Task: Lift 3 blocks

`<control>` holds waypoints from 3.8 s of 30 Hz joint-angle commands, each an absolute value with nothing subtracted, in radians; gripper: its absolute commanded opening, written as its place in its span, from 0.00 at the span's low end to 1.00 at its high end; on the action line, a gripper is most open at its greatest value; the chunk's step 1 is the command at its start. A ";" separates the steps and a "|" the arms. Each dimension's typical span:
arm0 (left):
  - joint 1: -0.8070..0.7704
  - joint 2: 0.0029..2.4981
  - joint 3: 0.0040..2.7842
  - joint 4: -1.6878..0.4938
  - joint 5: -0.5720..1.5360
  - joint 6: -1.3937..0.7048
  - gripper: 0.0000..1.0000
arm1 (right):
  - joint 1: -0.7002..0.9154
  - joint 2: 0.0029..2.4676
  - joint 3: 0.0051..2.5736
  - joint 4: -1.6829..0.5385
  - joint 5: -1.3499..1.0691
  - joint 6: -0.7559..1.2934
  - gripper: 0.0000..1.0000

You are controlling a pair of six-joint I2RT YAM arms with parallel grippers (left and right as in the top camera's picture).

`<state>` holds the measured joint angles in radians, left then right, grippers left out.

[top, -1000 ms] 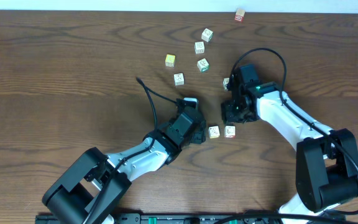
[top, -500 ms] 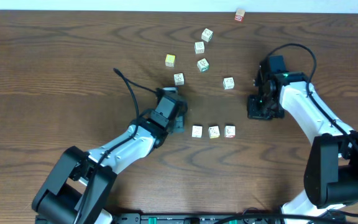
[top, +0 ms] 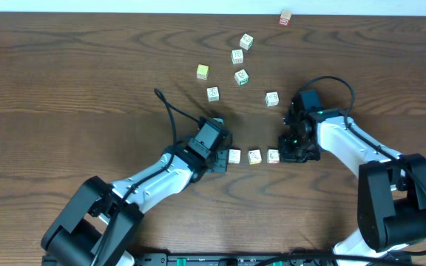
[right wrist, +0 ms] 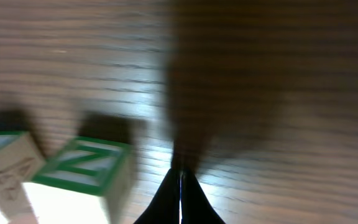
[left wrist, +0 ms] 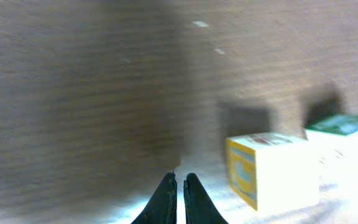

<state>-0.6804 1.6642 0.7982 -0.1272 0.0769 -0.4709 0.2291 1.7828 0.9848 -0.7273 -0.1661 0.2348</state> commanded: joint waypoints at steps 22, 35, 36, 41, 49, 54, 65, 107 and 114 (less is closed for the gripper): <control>-0.774 1.666 0.806 -0.066 0.107 -0.537 0.08 | 0.311 1.805 0.950 -0.675 -0.201 0.228 0.01; -0.781 1.666 0.806 -0.062 0.085 -0.554 0.08 | 0.318 1.805 0.950 -0.671 -0.222 0.115 0.01; -0.781 1.666 0.806 -0.063 0.076 -0.550 0.08 | 0.318 1.805 0.950 -0.669 -0.222 0.114 0.01; -0.781 1.666 0.806 -0.062 0.059 -0.490 0.09 | 0.318 1.805 0.950 -0.649 -0.222 0.094 0.01; -0.781 1.666 0.806 -0.053 0.033 -0.459 0.09 | 0.318 1.805 0.950 -0.626 -0.218 0.080 0.01; -0.781 1.667 0.806 -0.036 0.033 -0.456 0.09 | 0.318 1.805 0.950 -0.619 -0.218 0.080 0.01; -0.781 1.687 0.806 -0.028 0.033 -0.456 0.09 | 0.318 1.805 0.950 -0.617 -0.215 0.081 0.01; -0.781 1.740 0.806 -0.006 0.147 -0.168 0.10 | 0.324 1.805 0.950 -0.666 -0.282 0.204 0.01; -0.781 1.740 0.806 -0.006 0.122 -0.168 0.12 | 0.324 1.805 0.950 -0.675 -0.282 0.319 0.01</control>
